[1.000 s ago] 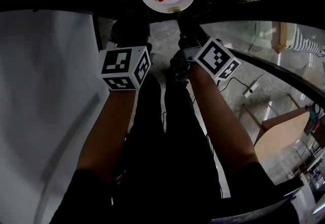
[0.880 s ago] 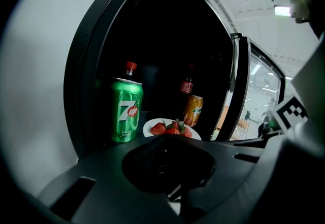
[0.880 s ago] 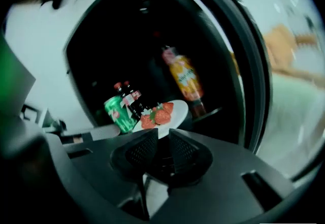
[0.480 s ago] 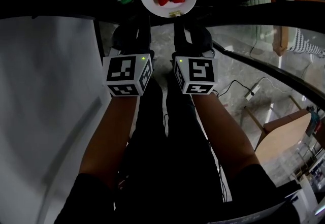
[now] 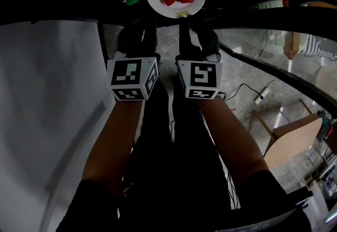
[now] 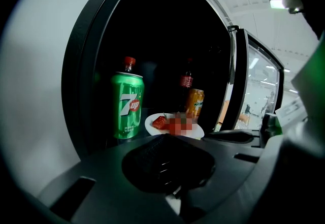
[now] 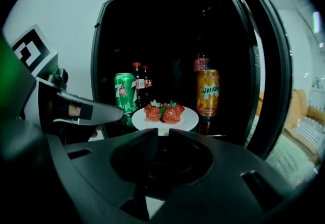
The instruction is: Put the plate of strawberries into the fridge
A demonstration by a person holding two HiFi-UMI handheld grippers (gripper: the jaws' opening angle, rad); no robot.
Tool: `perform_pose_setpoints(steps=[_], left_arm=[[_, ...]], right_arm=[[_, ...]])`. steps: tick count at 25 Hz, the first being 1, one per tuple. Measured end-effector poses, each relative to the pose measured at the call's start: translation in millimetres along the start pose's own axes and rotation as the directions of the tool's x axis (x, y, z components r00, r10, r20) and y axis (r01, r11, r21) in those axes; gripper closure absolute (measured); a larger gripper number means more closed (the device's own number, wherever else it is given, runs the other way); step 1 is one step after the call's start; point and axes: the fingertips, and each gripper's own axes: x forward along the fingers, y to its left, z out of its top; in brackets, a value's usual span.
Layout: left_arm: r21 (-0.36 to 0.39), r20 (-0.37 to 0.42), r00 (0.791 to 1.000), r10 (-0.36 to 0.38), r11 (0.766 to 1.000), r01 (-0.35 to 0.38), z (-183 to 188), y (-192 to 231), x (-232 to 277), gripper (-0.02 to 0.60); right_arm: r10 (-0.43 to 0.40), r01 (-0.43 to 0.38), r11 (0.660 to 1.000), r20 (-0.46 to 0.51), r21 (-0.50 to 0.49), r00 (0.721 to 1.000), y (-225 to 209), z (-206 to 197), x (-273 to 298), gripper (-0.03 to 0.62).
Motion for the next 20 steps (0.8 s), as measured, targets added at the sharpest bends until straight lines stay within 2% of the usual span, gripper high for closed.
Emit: perform_pose_setpoints(steps=[20], left_arm=[[0.006,-0.015,1.0,-0.004,1.0,0.004,3.2,7.6,9.0,0.577]], right_arm=[[0.004,-0.004,1.0,0.01,0.017,1.0,-5.4,9.9,23.0,0.545]])
